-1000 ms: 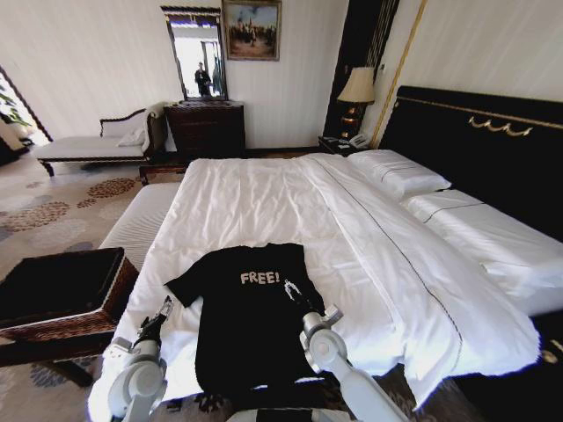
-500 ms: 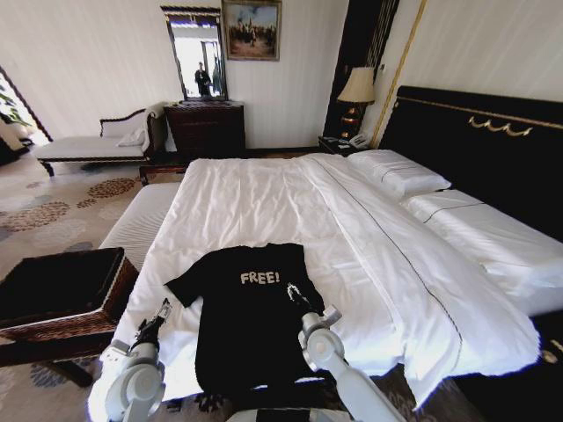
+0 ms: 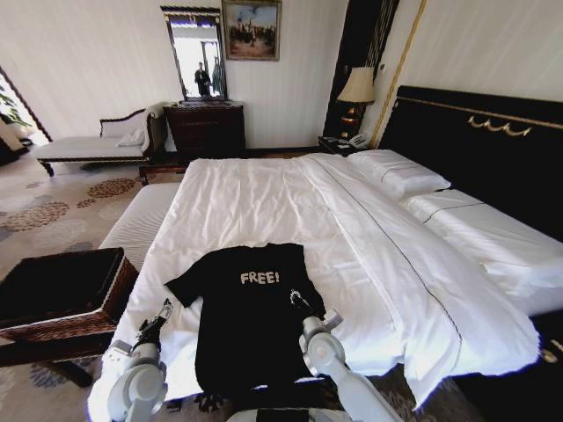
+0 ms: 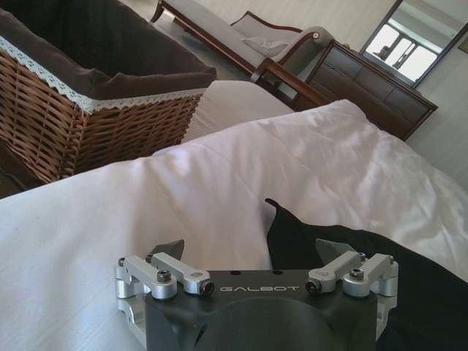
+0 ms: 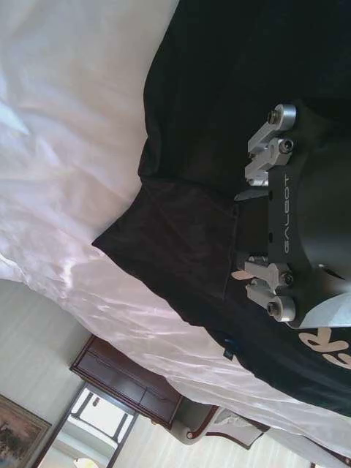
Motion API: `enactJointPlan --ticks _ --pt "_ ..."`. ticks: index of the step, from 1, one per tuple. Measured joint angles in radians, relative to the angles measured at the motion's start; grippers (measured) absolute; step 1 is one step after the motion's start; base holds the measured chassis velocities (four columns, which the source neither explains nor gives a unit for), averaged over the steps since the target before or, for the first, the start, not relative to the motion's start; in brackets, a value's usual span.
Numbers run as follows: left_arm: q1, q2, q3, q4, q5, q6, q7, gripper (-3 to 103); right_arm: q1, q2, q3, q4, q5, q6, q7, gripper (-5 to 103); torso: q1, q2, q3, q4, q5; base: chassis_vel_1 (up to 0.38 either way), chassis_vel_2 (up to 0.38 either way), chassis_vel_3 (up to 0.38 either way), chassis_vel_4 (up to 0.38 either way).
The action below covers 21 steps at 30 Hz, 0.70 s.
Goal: Fold the clothes on the bed and place them into the basket.
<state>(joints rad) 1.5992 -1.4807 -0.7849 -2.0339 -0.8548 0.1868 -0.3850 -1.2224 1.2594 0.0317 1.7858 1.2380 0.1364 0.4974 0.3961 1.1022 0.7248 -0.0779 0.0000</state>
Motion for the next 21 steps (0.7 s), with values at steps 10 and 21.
enactJointPlan --ticks 10,21 --pt "-0.007 -0.001 0.001 0.005 0.002 0.000 -0.004 100 0.026 0.008 0.006 -0.038 0.009 0.004 0.006 74 0.000 0.000 0.000 0.0000 0.0000 0.000 0.000 0.000 0.000" --pt "-0.014 -0.002 0.001 0.012 0.002 0.001 -0.006 100 0.051 0.016 0.004 -0.068 0.010 0.009 0.006 50 0.000 0.000 0.000 0.0000 0.0000 0.000 0.000 0.000 0.000"
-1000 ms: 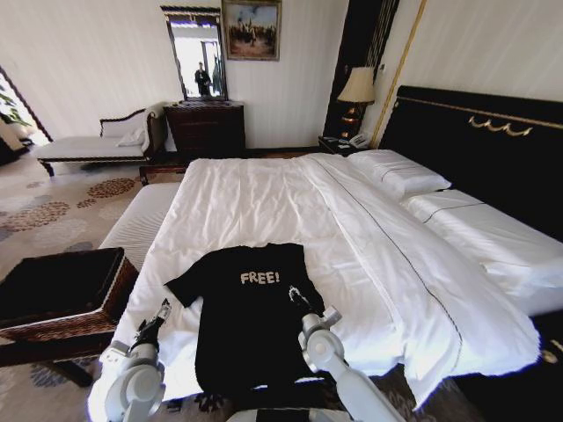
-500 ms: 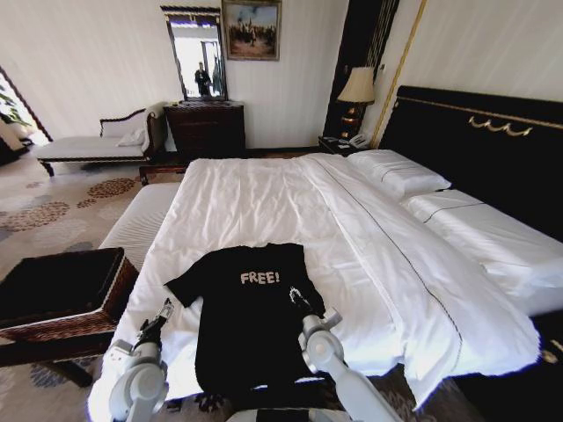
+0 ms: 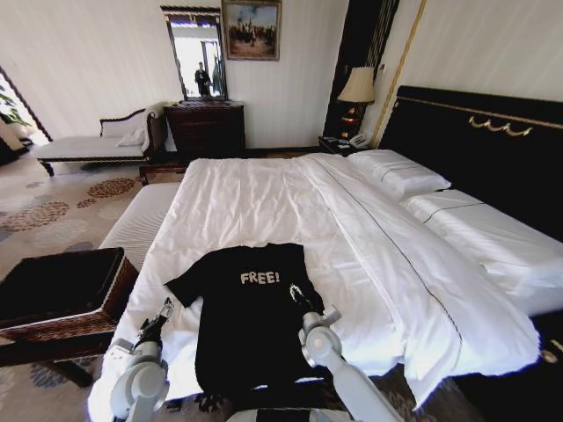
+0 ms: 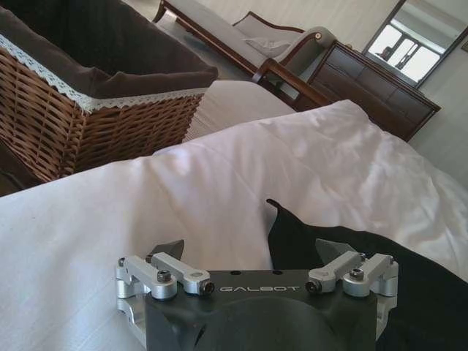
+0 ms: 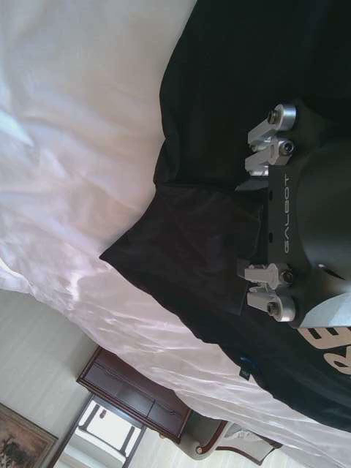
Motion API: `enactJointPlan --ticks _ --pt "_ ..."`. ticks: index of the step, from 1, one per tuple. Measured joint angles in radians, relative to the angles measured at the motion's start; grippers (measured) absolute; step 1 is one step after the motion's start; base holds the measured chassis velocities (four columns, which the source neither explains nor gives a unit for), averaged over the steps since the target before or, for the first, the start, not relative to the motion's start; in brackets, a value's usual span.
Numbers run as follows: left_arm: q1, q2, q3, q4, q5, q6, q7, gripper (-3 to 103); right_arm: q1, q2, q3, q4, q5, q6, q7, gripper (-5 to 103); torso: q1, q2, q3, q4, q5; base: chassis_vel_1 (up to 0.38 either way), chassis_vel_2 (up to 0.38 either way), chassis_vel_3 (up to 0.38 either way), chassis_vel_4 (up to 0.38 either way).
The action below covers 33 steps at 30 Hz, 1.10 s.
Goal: Fold the clothes on the bed and place them into the basket.
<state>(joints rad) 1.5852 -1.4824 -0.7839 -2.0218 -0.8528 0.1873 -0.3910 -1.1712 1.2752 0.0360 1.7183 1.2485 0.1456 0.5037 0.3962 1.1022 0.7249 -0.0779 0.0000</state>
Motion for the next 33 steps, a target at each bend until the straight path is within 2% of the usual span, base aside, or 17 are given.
enactJointPlan --ticks 1,3,4,7,9,12,13,16,17,21,28,32,33 --pt "0.000 0.000 0.000 0.001 0.000 0.000 0.000 100 0.002 0.000 0.000 0.000 0.000 0.000 0.000 50 0.000 0.000 0.000 0.0000 0.0000 0.000 0.000 0.000 0.000" --pt "-0.002 -0.001 0.000 0.002 0.000 0.000 0.000 100 0.003 0.000 -0.002 0.001 0.000 0.000 0.000 39 0.000 0.000 0.000 0.0000 0.0000 0.000 0.000 0.000 0.000" --pt "-0.002 -0.001 0.000 0.002 0.000 0.000 0.000 100 0.003 0.000 -0.002 0.001 0.000 0.000 0.000 39 0.000 0.000 0.000 0.0000 0.0000 0.000 0.000 0.000 0.000" --pt "-0.004 -0.001 0.000 0.005 0.000 0.000 0.000 100 0.003 0.000 -0.006 0.003 0.000 0.000 0.001 22 0.000 0.000 0.000 0.0000 0.0000 0.000 0.000 0.000 0.000" --pt "-0.004 -0.001 0.000 0.006 0.000 0.000 -0.001 100 0.003 0.000 -0.007 0.003 -0.001 0.000 0.002 22 0.000 0.000 0.000 0.0000 0.0000 0.000 0.000 0.000 0.000" --pt "-0.005 -0.001 0.000 0.008 0.000 0.000 -0.001 100 0.000 0.002 -0.010 0.003 -0.004 0.001 0.002 6 0.000 0.000 0.000 0.0000 0.0000 0.000 0.000 0.000 0.000" --pt "-0.005 -0.002 0.000 0.009 0.000 0.000 -0.001 100 -0.002 0.002 -0.010 0.003 -0.005 0.001 0.002 3 0.000 0.000 0.000 0.0000 0.0000 0.000 0.000 0.000 0.000" --pt "-0.005 -0.002 0.000 0.009 0.000 0.000 -0.001 100 -0.007 0.002 -0.012 0.003 -0.009 0.001 0.002 3 0.000 0.000 0.000 0.0000 0.0000 0.000 0.000 0.000 0.000" --pt "-0.005 -0.001 -0.001 0.009 0.000 0.000 -0.001 100 -0.010 0.002 -0.013 0.005 -0.011 0.001 0.002 -1 0.000 0.000 0.000 0.0000 0.0000 0.000 0.000 0.000 0.000" --pt "-0.005 0.000 -0.001 0.010 -0.001 -0.001 -0.001 100 -0.019 0.002 -0.016 0.014 -0.015 0.001 0.003 5 0.000 0.000 0.000 0.0000 0.0000 0.000 0.000 0.000 0.000" --pt "-0.005 0.001 0.000 0.010 -0.001 -0.001 -0.001 100 -0.030 0.009 -0.021 0.029 -0.027 0.001 0.003 2 0.000 0.000 0.000 0.0000 0.0000 0.000 0.000 0.000 0.000" --pt "-0.005 0.003 0.000 0.010 -0.001 -0.001 -0.001 100 -0.035 0.012 -0.024 0.036 -0.069 0.010 0.001 2 0.000 0.000 0.000 0.0000 0.0000 0.000 0.000 0.000 0.000" --pt "-0.005 0.004 0.000 0.010 -0.001 -0.001 -0.001 100 -0.035 0.013 -0.024 0.037 -0.077 0.011 -0.003 8 0.000 0.000 0.000 0.0000 0.0000 0.000 0.000 0.000 0.000"
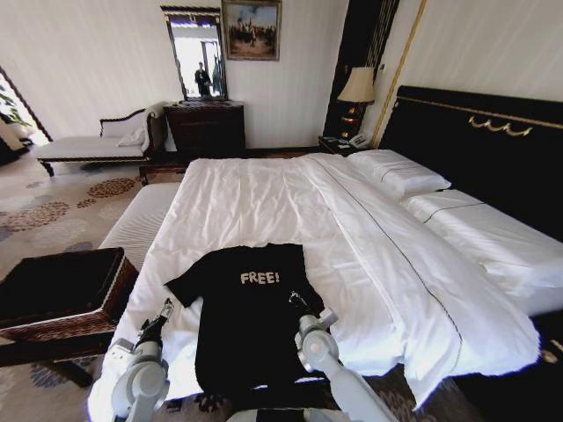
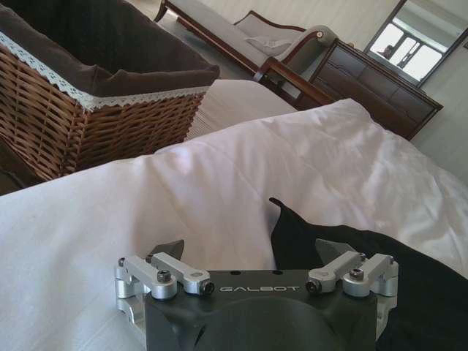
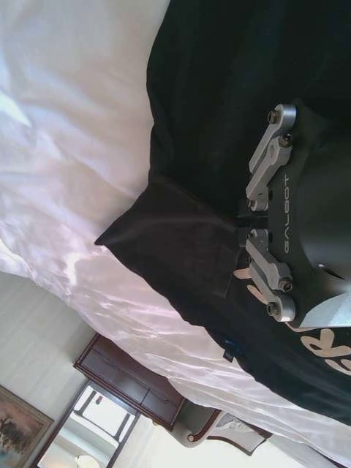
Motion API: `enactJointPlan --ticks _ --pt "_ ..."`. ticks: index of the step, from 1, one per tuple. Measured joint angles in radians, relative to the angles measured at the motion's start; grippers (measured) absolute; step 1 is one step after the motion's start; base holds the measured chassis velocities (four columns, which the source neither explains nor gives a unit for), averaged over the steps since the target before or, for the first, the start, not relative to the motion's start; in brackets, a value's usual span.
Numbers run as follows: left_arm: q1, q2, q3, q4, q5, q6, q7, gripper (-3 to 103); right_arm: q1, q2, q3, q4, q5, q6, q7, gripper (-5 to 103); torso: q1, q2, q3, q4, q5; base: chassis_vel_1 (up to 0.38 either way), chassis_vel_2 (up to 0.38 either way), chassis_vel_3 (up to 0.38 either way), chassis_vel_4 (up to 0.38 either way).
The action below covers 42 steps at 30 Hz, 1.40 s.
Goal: Fold the clothes on the bed and place them into the basket.
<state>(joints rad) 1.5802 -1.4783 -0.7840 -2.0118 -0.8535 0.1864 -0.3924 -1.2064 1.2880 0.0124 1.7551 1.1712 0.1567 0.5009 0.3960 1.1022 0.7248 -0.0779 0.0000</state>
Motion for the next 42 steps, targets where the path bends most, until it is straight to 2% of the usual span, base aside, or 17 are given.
enactJointPlan --ticks 1,2,4,5,7,10,13,14,16,20,21,22,25,30,42 --pt "0.000 0.000 0.000 0.001 0.000 0.000 0.000 100 0.000 0.001 0.001 0.000 -0.003 0.001 -0.004 13 0.000 0.000 0.000 0.0000 0.0000 0.000 0.000 0.000 0.000" --pt "0.000 0.000 0.000 0.001 0.000 0.000 0.000 100 0.000 0.001 0.001 0.000 -0.003 0.001 -0.004 13 0.000 0.000 0.000 0.0000 0.0000 0.000 0.000 0.000 0.000" --pt "0.001 0.000 -0.001 0.004 0.001 -0.001 0.000 100 -0.002 0.001 0.009 0.003 -0.007 0.004 -0.017 24 0.000 0.000 0.000 0.0000 0.0000 0.000 0.000 0.000 0.000" --pt "0.001 0.000 -0.001 0.004 0.001 -0.001 0.000 100 -0.002 0.001 0.009 0.003 -0.007 0.004 -0.017 24 0.000 0.000 0.000 0.0000 0.0000 0.000 0.000 0.000 0.000" --pt "0.001 0.001 -0.002 0.005 0.001 -0.001 0.000 100 -0.008 -0.003 0.022 0.020 -0.007 0.006 -0.027 34 0.000 0.000 0.000 0.0001 -0.0001 0.000 0.000 0.000 0.000" --pt "0.001 0.003 -0.005 0.006 0.001 -0.001 0.000 100 -0.019 -0.008 0.041 0.046 -0.007 0.009 -0.040 40 0.000 0.000 0.000 0.0001 0.0000 0.000 0.000 0.000 0.000" --pt "-0.005 0.007 -0.010 0.007 -0.005 0.000 0.000 100 -0.038 -0.015 0.079 0.086 0.001 0.017 -0.058 56 0.000 0.000 0.000 0.0001 0.0000 0.000 0.000 0.000 0.000" --pt "-0.015 0.011 -0.013 0.006 -0.018 0.004 -0.001 100 -0.046 -0.016 0.097 0.102 0.006 0.024 -0.068 61 0.000 0.000 0.000 0.0001 0.0000 0.000 0.000 0.000 0.000" --pt "-0.025 0.015 -0.016 0.005 -0.032 0.012 -0.004 100 -0.053 -0.016 0.112 0.115 0.009 0.031 -0.078 61 0.000 0.000 0.000 0.0001 0.0000 0.000 0.000 0.000 0.000" --pt "-0.079 0.044 -0.021 -0.006 -0.118 0.060 -0.005 100 -0.077 -0.015 0.150 0.142 0.010 0.048 -0.100 83 0.000 0.000 0.000 -0.0001 0.0000 0.000 0.000 0.000 0.000" --pt "-0.079 0.044 -0.021 -0.006 -0.118 0.060 -0.005 100 -0.077 -0.015 0.150 0.142 0.010 0.048 -0.100 83 0.000 0.000 0.000 -0.0001 0.0000 0.000 0.000 0.000 0.000" --pt "-0.092 0.052 -0.019 -0.006 -0.144 0.071 0.008 100 -0.081 -0.015 0.153 0.142 0.008 0.050 -0.101 83 0.000 0.000 0.000 0.0000 0.0000 0.000 0.000 0.000 0.000" --pt "-0.138 0.074 0.004 0.039 -0.206 0.086 0.063 100 -0.090 -0.007 0.158 0.140 -0.006 0.051 -0.100 97 0.000 0.000 0.000 -0.0001 0.0001 0.000 0.000 0.000 0.000" --pt "-0.193 0.078 0.019 0.111 -0.205 0.087 0.078 100 -0.094 0.000 0.161 0.139 -0.015 0.051 -0.088 100 0.000 0.000 0.000 -0.0001 -0.0002 0.000 0.000 0.000 0.000" --pt "-0.209 0.100 -0.003 0.147 -0.157 0.088 0.077 100 -0.110 0.001 0.157 0.133 -0.036 0.049 -0.078 100 0.000 0.000 0.000 0.0002 -0.0001 0.000 0.000 0.000 0.000"
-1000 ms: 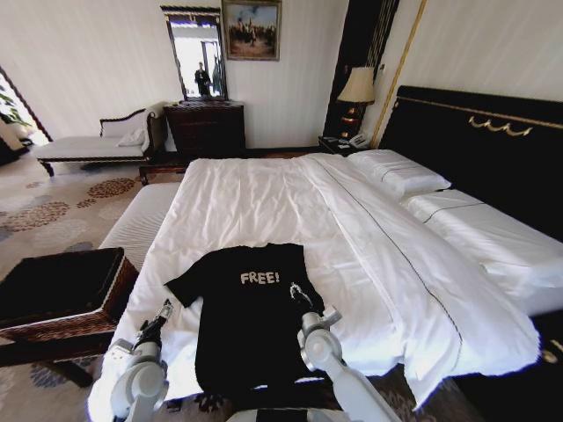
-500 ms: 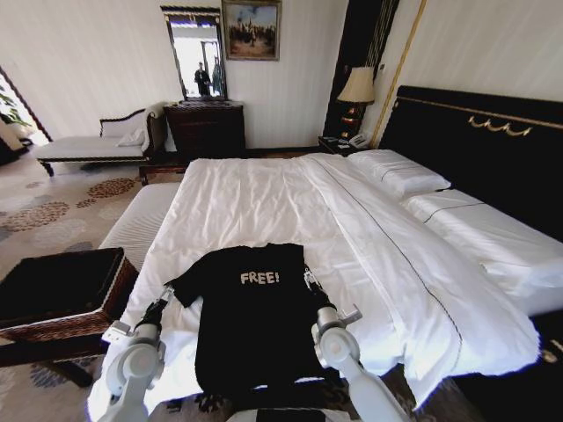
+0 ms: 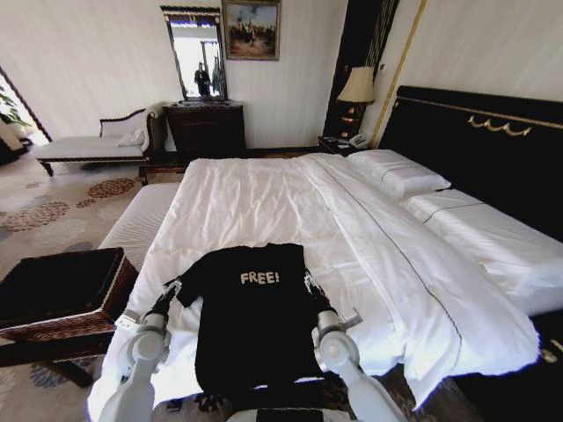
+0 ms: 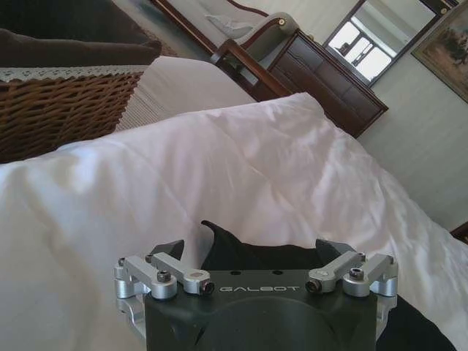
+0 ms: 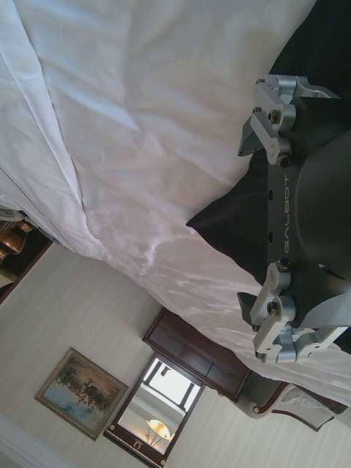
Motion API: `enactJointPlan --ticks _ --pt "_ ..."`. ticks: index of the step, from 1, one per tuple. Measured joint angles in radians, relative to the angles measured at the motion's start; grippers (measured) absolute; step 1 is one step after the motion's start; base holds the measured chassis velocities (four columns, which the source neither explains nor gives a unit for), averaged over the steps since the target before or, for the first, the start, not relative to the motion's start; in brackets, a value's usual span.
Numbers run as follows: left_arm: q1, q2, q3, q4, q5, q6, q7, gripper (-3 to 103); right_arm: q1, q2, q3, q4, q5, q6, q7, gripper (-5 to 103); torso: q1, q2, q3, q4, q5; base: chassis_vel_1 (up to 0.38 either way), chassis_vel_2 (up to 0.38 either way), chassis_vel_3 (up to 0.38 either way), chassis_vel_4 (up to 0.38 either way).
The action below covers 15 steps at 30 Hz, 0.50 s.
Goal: Fold the clothes on the bed and place them into the basket.
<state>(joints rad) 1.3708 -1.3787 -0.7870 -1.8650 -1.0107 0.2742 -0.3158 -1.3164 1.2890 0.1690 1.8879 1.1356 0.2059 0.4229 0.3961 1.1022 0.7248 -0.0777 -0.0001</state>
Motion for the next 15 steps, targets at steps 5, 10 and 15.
enactJointPlan --ticks 5,10,15 --pt "-0.034 0.017 0.002 0.052 0.005 -0.003 0.000 102 0.001 0.011 -0.011 -0.008 -0.016 -0.003 0.006 100 0.000 0.000 0.000 -0.0002 -0.0001 0.000 0.000 0.000 0.000" --pt "-0.053 0.020 0.003 0.064 0.008 -0.005 0.000 88 -0.006 0.016 -0.013 -0.008 -0.031 -0.004 0.012 100 0.000 0.000 0.000 -0.0002 0.0000 0.000 0.000 0.000 0.000" --pt "-0.072 0.035 0.017 0.109 0.023 -0.015 0.010 72 -0.015 0.016 -0.010 -0.006 -0.040 -0.004 0.017 100 0.000 0.000 0.000 -0.0002 0.0000 0.000 0.000 0.000 0.000"
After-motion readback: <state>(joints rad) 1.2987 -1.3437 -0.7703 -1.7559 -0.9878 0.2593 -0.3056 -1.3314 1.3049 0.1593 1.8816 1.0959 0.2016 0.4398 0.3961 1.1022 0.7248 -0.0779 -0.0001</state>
